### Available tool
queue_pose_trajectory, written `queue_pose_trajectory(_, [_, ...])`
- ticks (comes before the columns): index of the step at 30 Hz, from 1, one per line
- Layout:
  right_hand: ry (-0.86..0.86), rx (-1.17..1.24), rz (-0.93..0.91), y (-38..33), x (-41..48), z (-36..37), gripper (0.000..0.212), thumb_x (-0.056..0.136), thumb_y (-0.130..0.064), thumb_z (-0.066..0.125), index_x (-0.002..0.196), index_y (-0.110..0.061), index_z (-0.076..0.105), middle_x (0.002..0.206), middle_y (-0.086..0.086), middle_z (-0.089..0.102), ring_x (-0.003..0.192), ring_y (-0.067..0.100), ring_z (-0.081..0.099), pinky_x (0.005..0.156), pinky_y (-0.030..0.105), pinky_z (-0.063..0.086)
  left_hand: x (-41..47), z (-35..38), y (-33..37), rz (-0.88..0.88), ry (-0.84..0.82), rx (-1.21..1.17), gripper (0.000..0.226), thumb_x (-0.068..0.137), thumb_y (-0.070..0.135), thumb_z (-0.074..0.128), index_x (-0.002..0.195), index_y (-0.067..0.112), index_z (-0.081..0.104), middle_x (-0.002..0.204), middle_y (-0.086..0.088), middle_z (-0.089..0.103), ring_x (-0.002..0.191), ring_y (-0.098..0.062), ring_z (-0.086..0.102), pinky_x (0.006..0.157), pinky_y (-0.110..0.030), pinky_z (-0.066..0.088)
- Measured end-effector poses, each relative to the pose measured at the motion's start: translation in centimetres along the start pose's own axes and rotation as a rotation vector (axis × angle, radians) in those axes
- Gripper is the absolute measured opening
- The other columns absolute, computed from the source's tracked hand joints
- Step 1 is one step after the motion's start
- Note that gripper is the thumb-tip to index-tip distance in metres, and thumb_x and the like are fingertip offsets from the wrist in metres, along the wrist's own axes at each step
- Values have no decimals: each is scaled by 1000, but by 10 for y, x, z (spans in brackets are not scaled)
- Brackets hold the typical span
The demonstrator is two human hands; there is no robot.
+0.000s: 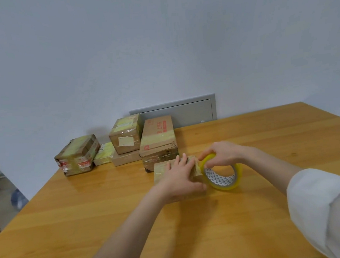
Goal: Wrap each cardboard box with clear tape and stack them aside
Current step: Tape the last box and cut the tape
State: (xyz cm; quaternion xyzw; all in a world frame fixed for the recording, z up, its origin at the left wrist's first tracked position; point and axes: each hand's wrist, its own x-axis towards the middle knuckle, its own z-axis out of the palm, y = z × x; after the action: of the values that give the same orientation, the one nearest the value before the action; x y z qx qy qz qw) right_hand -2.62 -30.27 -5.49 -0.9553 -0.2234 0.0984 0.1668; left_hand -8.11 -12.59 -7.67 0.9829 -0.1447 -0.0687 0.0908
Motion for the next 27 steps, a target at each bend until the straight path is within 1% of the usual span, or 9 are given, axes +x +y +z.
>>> queue_pose_trajectory(2, [21, -24, -17, 1, -5, 3, 39, 85, -44, 62, 124, -41, 60, 135, -8, 56, 120, 17, 51, 98, 35, 45, 4, -9, 0, -26, 45, -175, 101, 80, 46, 68, 153, 21, 4, 161, -5, -3, 147, -21, -9, 118, -46, -3])
queue_pose_trajectory(5, [35, -33, -23, 1, -13, 5, 41, 86, -42, 62, 127, -40, 58, 134, -8, 56, 119, 16, 51, 98, 35, 46, 14, -8, 8, -27, 22, 55, 108, 76, 48, 71, 153, 21, 1, 161, -4, 1, 148, -24, -5, 117, -52, -1])
queue_pose_trajectory(9, [61, 30, -13, 6, -21, 5, 56, 83, -26, 66, 135, -35, 50, 136, -7, 54, 118, 16, 51, 95, 32, 47, 20, -5, 16, -27, 52, 157, 108, 68, 57, 73, 151, 23, 14, 149, -4, 30, 138, -28, 28, 114, -59, 18])
queue_pose_trajectory(12, [205, 143, 9, 13, -25, -10, 65, 73, -23, 74, 134, -28, 51, 135, -4, 54, 118, 15, 52, 95, 27, 44, 17, -20, 10, 23, 102, -22, 113, 64, 56, 78, 152, 21, 15, 143, -3, 33, 131, -23, 38, 109, -48, 34])
queue_pose_trajectory(14, [365, 260, -10, 13, -29, -31, 65, 71, -24, 81, 131, -24, 55, 125, -4, 58, 114, 13, 53, 91, 25, 42, 14, -33, 6, 56, 149, -265, 112, 64, 49, 82, 152, 22, 17, 142, -1, 35, 129, -19, 39, 109, -40, 37])
queue_pose_trajectory(16, [485, 514, -33, 7, -36, -54, 63, 71, -22, 84, 127, -21, 57, 113, -2, 59, 106, 14, 55, 85, 24, 43, 10, -40, 0, 74, 189, -585, 106, 66, 40, 84, 151, 25, 23, 142, 2, 39, 128, -15, 42, 107, -38, 39])
queue_pose_trajectory(19, [423, 879, -109, -1, -43, -63, 51, 76, -17, 80, 121, -25, 57, 101, 0, 62, 90, 14, 59, 74, 26, 52, 5, -33, -11, 67, 201, -918, 97, 67, 34, 85, 146, 32, 31, 137, 7, 47, 124, -11, 47, 99, -31, 46])
queue_pose_trajectory(22, [332, 927, -157, -6, -42, -57, 44, 78, -11, 77, 114, -28, 59, 95, 3, 64, 85, 16, 61, 77, 33, 55, 0, -20, -23, 64, 211, -1022, 96, 61, 39, 85, 142, 37, 35, 133, 12, 50, 129, -11, 44, 99, -29, 45])
queue_pose_trajectory(27, [336, 801, -188, -9, -38, -67, 38, 77, -13, 78, 109, -30, 67, 104, 11, 65, 90, 15, 61, 75, 26, 52, -2, -19, -32, 81, 189, -976, 95, 58, 52, 83, 141, 42, 37, 138, 12, 48, 131, -10, 42, 109, -41, 39])
